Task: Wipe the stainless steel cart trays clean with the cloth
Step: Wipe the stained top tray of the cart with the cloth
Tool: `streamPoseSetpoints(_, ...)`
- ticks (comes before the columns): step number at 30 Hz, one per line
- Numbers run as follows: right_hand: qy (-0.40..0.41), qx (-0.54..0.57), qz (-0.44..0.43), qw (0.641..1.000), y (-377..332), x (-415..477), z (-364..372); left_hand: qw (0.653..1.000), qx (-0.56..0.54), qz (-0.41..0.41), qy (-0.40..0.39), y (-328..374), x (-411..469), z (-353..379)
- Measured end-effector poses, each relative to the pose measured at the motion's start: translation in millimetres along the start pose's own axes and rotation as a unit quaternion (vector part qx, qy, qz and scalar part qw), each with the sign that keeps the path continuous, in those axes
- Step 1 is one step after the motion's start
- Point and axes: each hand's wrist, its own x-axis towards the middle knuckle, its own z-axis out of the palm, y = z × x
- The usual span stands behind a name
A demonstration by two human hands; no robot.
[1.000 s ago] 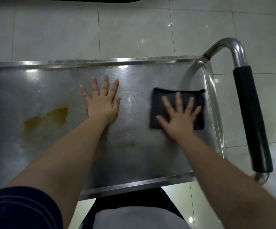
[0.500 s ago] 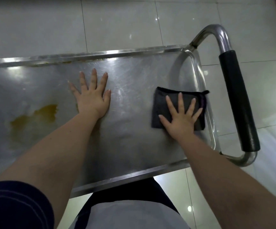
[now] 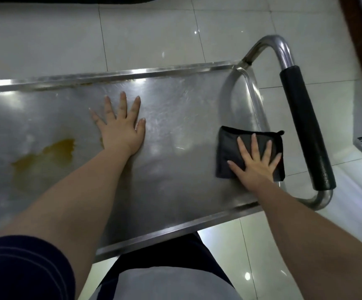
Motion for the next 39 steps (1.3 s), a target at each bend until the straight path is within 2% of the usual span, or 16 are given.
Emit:
streamPoseSetpoints(2, -0.002, -0.008, -0.045, 0.999, -27.0, -20.3, 3.3, 1.000, -0.008, 0.001, 0.002, 0.1, 0.7, 1.8)
streamPoseSetpoints(4, 0.019, -0.020, -0.176, 0.984, -76.2, -59.8, 16.0, 1.000, -0.011, 0.004, 0.006, -1.8, 1.3, 2.8)
streamPoseSetpoints(7, 0.035, -0.041, -0.354, 0.934, -139.8, -112.4, 39.8, 1.000, -0.013, 0.005, 0.001, -4.3, 1.5, 2.6)
streamPoseSetpoints(9, 0.044, -0.043, -0.389, 0.919, -141.5, -110.3, 40.8, 1.000, -0.013, 0.008, 0.000, -4.0, 0.6, 1.7)
streamPoseSetpoints(11, 0.060, -0.045, -0.363, 0.929, -107.1, -94.7, 36.8, 1.000, -0.018, 0.014, 0.000, -4.0, 1.6, 0.8)
streamPoseSetpoints(12, 0.054, -0.048, -0.320, 0.945, -80.7, -87.8, 34.1, 1.000, -0.021, 0.015, -0.001, -4.1, 1.6, 1.2)
streamPoseSetpoints(15, 0.002, -0.048, -0.120, 0.992, 6.1, -67.1, 26.3, 1.000, -0.019, 0.016, 0.008, -5.2, 2.0, 3.9)
streamPoseSetpoints(16, -0.033, -0.044, -0.070, 0.996, 27.2, -62.2, 24.5, 1.000, -0.022, 0.016, 0.009, -5.7, 2.6, 4.9)
streamPoseSetpoints(18, -0.063, -0.054, -0.031, 0.996, 46.5, -59.9, 24.6, 1.000, -0.023, 0.012, 0.013, -5.7, 2.5, 6.5)
streamPoseSetpoints(22, -0.035, -0.058, -0.082, 0.994, 7.5, -86.5, 32.4, 1.000, -0.004, 0.007, 0.003, -2.9, 3.6, 5.2)
streamPoseSetpoints(27, 0.024, -0.029, -0.244, 0.969, -135.3, -134.0, 45.8, 0.999, 0.009, 0.014, -0.041, -2.9, 7.5, -5.3)
streamPoseSetpoints(30, 0.018, -0.023, -0.261, 0.965, -204.7, -157.8, 56.2, 0.997, 0.016, 0.022, -0.069, -7.5, 7.9, -16.9)
streamPoseSetpoints(35, 0.008, -0.038, -0.253, 0.967, -214.7, -161.1, 56.4, 0.997, -0.031, 0.054, -0.035, -25.6, -27.5, -29.8)
streamPoseSetpoints(39, 0.019, -0.025, -0.276, 0.961, -207.2, -155.5, 45.4, 0.996, -0.059, 0.048, -0.039, -39.3, -85.1, -24.7)
